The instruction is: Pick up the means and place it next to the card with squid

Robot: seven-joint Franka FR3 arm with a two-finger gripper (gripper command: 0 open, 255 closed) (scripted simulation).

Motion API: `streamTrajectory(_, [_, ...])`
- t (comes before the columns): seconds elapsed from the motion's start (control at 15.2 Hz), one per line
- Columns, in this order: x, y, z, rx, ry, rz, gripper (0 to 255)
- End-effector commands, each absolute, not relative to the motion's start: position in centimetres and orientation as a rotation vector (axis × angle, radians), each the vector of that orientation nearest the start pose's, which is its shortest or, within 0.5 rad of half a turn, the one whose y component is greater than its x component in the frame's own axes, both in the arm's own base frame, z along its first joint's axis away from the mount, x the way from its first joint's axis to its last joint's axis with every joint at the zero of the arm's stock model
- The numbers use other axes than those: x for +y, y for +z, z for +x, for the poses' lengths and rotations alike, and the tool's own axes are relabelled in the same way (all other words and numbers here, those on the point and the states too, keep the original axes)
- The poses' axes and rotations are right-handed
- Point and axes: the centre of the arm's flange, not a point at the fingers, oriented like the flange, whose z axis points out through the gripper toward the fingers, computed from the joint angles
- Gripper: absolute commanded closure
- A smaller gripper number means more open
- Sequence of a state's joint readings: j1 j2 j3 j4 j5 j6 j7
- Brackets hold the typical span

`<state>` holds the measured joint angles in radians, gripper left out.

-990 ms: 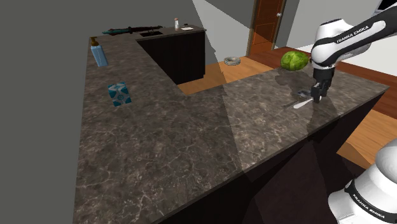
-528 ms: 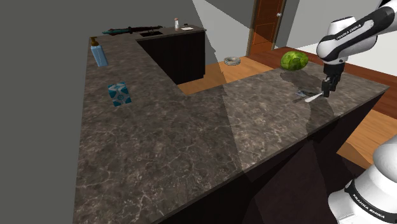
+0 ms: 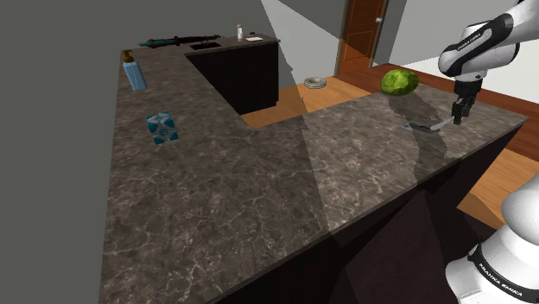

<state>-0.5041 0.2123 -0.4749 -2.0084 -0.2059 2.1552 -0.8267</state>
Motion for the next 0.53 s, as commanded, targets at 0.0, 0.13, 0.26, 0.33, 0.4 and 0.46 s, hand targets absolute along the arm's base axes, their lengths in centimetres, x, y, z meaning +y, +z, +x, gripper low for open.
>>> streamTrajectory(0.0, [-51.1,36.2,32.2,0.042,0.388,-3.245,255])
streamTrajectory(0.13, [-53.8,36.2,31.9,0.042,0.388,-3.245,255])
streamTrajectory(0.26, [-56.4,36.2,31.6,0.042,0.388,-3.245,255])
streamTrajectory(0.33, [-57.7,36.2,31.5,0.042,0.388,-3.245,255])
streamTrajectory(0.4, [-59.0,36.2,31.3,0.042,0.388,-3.245,255])
streamTrajectory(0.46, [-60.3,36.2,31.2,0.042,0.388,-3.245,255])
